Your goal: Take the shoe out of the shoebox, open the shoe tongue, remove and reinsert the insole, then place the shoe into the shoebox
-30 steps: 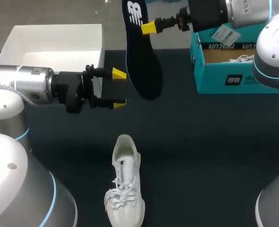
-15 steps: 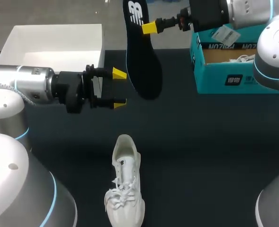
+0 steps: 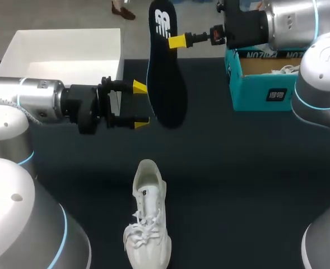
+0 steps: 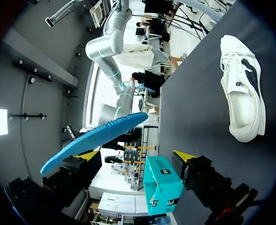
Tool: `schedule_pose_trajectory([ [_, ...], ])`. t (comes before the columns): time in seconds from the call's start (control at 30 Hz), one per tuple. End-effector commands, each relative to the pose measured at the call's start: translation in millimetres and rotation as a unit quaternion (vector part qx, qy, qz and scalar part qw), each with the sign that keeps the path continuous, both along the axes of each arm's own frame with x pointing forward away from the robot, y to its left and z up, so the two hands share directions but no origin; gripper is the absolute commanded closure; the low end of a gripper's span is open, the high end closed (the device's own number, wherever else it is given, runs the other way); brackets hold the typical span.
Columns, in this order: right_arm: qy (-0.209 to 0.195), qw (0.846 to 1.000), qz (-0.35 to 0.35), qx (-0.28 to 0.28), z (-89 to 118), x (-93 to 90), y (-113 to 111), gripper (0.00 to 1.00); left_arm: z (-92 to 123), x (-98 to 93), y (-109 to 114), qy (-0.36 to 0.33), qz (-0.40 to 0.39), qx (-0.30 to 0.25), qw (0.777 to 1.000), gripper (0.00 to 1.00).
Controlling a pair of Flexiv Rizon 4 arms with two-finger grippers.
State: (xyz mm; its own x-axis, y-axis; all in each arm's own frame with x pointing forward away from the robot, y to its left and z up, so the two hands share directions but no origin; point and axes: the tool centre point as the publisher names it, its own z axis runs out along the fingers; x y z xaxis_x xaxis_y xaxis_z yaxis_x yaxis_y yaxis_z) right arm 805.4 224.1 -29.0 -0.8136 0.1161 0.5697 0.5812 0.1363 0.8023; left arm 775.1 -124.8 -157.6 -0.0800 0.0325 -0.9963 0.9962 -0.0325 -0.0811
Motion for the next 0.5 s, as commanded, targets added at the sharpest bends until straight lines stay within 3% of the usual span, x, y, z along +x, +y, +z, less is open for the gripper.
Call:
schedule_pose_trajectory([
  [0.03,0.011,1.000,-0.009,0.012,-8.7,-8.5,-3.8,1.00,-1.2,0.4,-0.9,-0.001,0.000,-0.001,1.000,0.00],
  [0.5,0.079,0.996,-0.022,0.015,-34.3,-24.6,-13.4,1.00,6.3,4.3,3.5,-0.022,0.000,-0.002,1.000,0.00],
])
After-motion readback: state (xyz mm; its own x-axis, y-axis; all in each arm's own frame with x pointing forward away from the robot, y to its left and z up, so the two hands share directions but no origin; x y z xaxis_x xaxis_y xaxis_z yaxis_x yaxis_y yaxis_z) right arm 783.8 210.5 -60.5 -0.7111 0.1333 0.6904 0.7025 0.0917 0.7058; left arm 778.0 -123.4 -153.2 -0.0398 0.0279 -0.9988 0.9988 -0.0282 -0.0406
